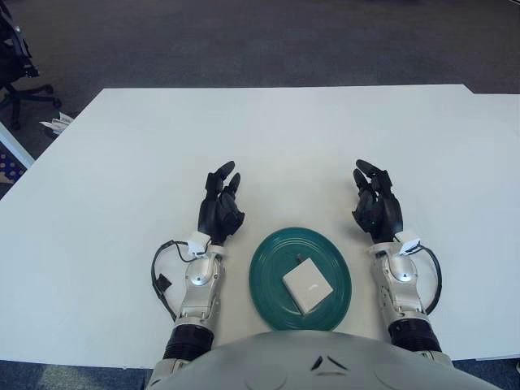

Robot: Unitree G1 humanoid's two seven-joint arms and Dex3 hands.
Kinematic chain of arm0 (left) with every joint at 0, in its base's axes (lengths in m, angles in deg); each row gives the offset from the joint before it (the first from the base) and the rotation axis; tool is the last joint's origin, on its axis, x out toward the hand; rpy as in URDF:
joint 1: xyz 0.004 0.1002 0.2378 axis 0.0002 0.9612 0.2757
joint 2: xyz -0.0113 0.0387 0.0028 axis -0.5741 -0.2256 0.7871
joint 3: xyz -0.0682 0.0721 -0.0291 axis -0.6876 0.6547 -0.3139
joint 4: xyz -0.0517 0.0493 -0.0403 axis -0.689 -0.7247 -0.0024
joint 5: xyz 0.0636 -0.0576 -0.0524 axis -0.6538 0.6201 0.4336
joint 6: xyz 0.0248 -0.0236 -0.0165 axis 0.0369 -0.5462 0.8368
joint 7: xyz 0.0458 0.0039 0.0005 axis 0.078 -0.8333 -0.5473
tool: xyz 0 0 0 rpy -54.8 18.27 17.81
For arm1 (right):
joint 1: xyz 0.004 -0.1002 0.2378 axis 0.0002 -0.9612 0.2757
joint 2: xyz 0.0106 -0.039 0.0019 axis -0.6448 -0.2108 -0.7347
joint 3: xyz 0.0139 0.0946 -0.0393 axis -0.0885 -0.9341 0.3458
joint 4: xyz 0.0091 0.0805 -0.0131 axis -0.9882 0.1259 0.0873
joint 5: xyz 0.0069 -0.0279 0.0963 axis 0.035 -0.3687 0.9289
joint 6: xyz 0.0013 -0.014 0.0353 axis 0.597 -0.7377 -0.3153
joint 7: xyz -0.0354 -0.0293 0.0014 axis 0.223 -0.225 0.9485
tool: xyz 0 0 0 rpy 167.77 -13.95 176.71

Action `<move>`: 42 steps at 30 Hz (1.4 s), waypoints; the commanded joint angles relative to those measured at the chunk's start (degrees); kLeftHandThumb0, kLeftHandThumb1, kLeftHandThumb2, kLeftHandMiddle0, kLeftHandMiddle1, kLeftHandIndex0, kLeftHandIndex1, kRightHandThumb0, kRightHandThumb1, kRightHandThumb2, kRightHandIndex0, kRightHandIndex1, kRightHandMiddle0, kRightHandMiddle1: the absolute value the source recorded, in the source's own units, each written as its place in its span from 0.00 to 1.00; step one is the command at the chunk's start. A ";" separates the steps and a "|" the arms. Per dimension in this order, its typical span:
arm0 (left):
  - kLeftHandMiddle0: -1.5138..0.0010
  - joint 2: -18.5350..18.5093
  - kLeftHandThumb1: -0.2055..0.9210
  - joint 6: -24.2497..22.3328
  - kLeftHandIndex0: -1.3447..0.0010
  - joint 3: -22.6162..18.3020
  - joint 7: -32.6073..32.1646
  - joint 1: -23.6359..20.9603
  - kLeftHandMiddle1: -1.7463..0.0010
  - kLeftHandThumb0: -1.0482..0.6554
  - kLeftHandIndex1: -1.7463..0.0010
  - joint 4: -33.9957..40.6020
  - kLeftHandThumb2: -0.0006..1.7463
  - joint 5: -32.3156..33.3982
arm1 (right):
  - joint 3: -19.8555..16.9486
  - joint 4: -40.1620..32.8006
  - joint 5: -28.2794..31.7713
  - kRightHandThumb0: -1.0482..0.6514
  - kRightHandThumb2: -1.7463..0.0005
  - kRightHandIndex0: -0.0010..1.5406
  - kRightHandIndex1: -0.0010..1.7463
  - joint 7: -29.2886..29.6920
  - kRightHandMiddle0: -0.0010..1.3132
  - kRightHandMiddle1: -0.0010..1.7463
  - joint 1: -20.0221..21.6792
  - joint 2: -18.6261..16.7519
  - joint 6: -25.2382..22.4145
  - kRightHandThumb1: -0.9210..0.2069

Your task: Put the charger into the plate.

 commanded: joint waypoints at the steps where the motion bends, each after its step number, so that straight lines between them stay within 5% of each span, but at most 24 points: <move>1: 0.67 3.93 1.00 1.32 1.00 -1.05 -0.81 9.83 0.97 0.00 0.63 -7.96 0.57 2.09 | 0.30 6.94 2.65 0.11 0.52 0.25 0.01 -0.09 0.03 0.48 -10.55 -5.64 0.70 0.00; 12: 0.71 4.65 1.00 5.27 1.00 -0.65 -0.70 9.57 0.98 0.00 0.65 -9.85 0.56 2.26 | 0.33 5.48 2.05 0.11 0.51 0.24 0.00 -0.34 0.04 0.49 -11.10 -5.54 0.31 0.00; 20: 0.87 -1.72 1.00 9.71 1.00 3.35 2.74 9.28 1.00 0.00 0.76 -10.62 0.57 -4.57 | 0.39 5.14 1.19 0.11 0.53 0.20 0.00 0.14 0.05 0.49 -10.56 -5.10 -1.50 0.00; 28: 0.95 -3.50 1.00 12.83 1.00 1.84 4.83 7.22 1.00 0.00 0.87 -16.53 0.60 -3.90 | 0.52 4.93 -0.46 0.11 0.51 0.17 0.00 0.80 0.01 0.48 -10.19 -4.52 -1.96 0.00; 42: 1.00 -1.50 1.00 9.03 1.00 1.74 7.90 8.00 1.00 0.00 0.96 -14.28 0.58 -0.60 | 0.29 2.97 0.29 0.11 0.50 0.16 0.00 -0.80 0.00 0.47 -9.85 -3.20 -4.79 0.00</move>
